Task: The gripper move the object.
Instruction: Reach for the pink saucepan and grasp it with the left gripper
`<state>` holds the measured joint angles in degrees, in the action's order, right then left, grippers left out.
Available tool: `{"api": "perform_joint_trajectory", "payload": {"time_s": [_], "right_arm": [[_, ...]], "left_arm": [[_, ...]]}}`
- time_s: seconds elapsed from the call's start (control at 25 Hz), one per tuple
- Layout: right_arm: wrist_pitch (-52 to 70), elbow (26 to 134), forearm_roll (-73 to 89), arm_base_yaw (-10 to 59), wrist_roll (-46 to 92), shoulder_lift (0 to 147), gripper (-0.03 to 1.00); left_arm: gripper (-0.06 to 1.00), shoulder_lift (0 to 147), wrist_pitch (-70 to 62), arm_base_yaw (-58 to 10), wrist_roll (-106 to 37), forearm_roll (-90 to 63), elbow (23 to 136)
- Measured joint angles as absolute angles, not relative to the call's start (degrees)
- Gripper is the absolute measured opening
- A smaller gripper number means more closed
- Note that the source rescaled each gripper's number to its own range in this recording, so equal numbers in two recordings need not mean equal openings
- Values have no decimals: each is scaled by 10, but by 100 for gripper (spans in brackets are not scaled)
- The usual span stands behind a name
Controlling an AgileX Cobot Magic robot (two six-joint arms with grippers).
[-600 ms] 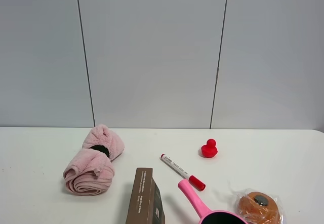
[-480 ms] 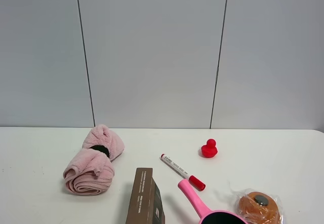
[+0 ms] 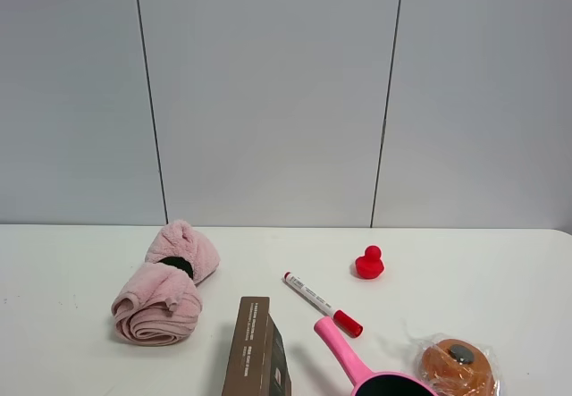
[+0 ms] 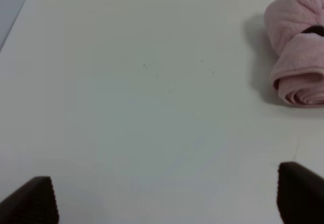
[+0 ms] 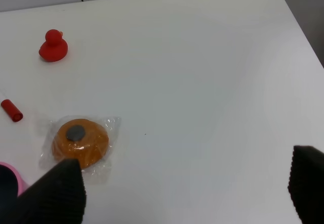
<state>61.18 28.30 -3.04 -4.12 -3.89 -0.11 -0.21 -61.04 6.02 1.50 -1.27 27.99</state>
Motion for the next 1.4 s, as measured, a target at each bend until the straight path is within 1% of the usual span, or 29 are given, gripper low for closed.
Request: {"api": "perform_joint_trajectory", "payload": {"time_s": [0.52, 0.6, 0.72, 0.84, 1.0, 1.16, 1.28, 1.4], "right_arm": [[612, 283, -30, -41, -39, -1, 100], [612, 283, -30, -41, -39, -1, 100], [612, 283, -30, -41, -39, -1, 100], [612, 283, -30, -41, -39, -1, 100], [612, 283, -30, -41, -39, -1, 100], [612, 283, -30, -41, -39, -1, 100], [612, 283, -30, -41, -39, -1, 100], [612, 283, -30, -41, -39, -1, 100]], "left_arm": [[100, -2, -610, 60, 12, -19, 280], [100, -2, -610, 60, -6, -41, 284], [100, 9, -610, 60, -67, -122, 317], [100, 55, -607, 60, -139, -251, 372], [100, 148, -606, 60, -221, -376, 454], [100, 275, -606, 60, -262, -403, 566], [100, 382, -606, 60, -266, -407, 657], [100, 495, -637, 60, -258, -412, 755]]}}
